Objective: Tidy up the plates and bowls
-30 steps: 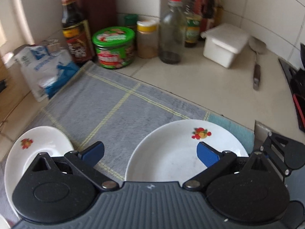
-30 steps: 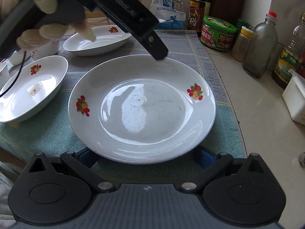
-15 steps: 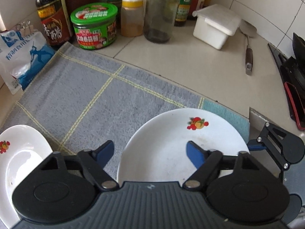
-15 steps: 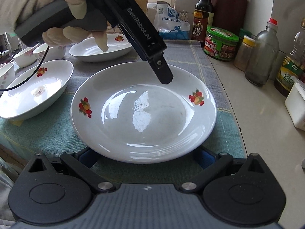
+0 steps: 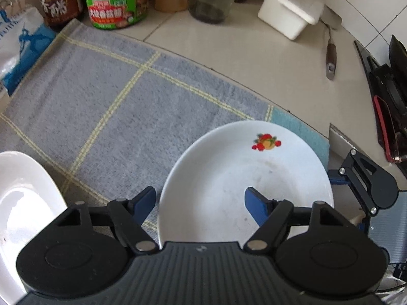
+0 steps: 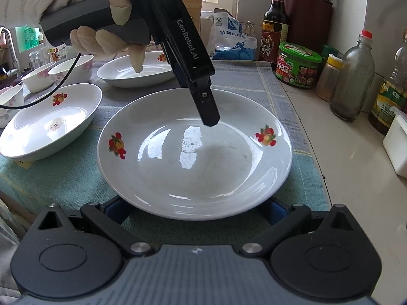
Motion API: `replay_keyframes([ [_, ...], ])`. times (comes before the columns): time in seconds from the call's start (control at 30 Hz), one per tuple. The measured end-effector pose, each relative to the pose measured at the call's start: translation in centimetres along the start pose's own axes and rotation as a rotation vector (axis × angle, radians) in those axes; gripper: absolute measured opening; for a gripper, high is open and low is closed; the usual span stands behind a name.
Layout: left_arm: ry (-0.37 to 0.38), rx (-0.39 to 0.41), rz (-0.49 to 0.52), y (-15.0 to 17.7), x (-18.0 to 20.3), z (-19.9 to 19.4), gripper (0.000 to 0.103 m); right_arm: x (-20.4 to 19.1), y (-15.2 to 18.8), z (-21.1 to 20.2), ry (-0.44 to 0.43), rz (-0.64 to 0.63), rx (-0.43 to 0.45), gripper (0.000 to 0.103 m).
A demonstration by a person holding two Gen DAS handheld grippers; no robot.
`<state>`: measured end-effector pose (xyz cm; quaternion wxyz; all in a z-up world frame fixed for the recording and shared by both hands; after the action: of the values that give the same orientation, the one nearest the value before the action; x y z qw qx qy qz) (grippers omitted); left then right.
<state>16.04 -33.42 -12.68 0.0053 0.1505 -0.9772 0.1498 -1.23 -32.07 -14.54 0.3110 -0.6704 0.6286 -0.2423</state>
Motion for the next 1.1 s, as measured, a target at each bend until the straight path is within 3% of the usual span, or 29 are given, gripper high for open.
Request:
replay_keyframes([
  [0.6, 0.053, -0.027, 0.07, 0.0, 0.6, 0.9, 0.075, 0.0, -0.4, 0.4, 0.005, 0.005, -0.052, 0.103],
  [1.1, 0.037, 0.059, 0.042, -2.8, -1.9, -0.2, 0.075, 2.5, -3.5, 1.3, 0.015, -0.047, -0.048, 0.103],
])
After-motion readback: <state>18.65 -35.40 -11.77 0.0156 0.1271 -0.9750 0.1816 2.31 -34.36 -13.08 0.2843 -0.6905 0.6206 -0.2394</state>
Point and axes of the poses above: each gripper's, at about its wrist camera, not at the fingertips, and z roughly the way its jaws point, x to its right, y to its underside, the point moved 6 cm from there along z, roughly the way its jaws point, and after that the axes turned 8 degrees about -y, right-handed, at the moved point
